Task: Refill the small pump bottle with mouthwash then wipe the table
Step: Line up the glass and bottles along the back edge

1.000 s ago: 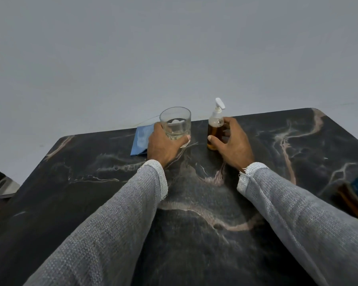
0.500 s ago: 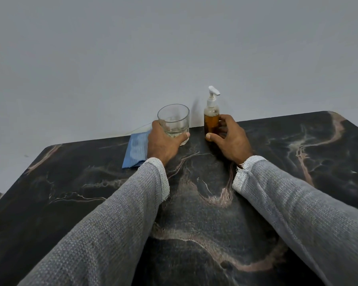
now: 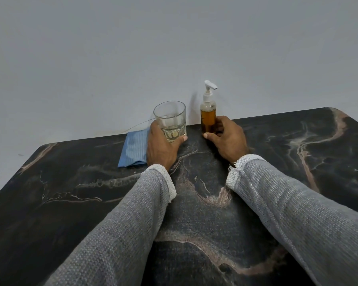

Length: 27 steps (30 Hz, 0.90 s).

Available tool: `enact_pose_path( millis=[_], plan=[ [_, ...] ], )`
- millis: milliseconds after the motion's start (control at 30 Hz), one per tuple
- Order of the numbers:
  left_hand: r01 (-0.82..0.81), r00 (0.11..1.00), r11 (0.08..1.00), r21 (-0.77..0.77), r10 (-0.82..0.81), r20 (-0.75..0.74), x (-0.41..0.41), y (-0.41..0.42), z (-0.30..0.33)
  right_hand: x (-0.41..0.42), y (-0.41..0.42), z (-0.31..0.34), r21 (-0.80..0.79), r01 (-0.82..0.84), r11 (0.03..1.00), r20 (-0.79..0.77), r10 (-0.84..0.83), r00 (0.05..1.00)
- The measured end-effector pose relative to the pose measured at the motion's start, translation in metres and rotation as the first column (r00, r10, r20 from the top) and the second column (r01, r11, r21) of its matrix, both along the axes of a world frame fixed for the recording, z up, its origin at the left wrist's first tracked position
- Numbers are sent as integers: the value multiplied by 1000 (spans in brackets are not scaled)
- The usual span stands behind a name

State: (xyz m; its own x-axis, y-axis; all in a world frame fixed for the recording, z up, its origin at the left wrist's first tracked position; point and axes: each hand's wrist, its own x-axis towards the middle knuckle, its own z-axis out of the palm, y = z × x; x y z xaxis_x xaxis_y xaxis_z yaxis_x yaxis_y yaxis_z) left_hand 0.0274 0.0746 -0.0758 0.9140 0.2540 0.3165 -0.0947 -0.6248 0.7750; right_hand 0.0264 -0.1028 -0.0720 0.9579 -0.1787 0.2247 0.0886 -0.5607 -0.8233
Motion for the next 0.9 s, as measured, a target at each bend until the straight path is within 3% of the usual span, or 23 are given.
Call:
enact_pose_path(
  millis=[567, 900],
  plan=[
    [18, 1000, 999, 28, -17, -14, 2, 0, -1, 7, 5, 0, -183, 141, 973, -17, -146, 989],
    [48, 997, 998, 27, -47, -61, 0, -1, 2, 5, 5, -2, -284, 129, 950, 15, -130, 991]
  ],
)
